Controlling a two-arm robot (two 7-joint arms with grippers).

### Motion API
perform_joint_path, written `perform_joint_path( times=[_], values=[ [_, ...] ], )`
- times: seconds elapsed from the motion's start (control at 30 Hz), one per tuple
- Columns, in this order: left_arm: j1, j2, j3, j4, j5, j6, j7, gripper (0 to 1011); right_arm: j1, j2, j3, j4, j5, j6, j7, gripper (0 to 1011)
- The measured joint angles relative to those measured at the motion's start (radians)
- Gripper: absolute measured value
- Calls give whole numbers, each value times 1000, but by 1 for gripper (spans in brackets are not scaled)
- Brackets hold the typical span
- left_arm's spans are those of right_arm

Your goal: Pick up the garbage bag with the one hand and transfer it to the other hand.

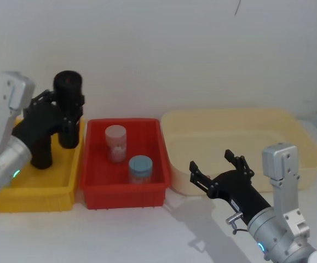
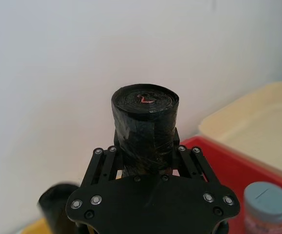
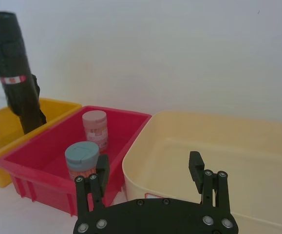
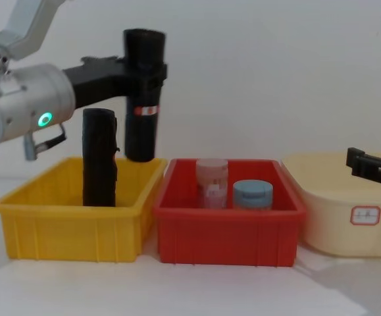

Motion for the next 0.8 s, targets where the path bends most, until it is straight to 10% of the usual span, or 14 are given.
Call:
perform_joint_path(
  times=[0.8],
  values=[
    [-206,-117,130,182,-56,-18,-255,475,0,0,0,0,0,0,0,1002]
  ],
)
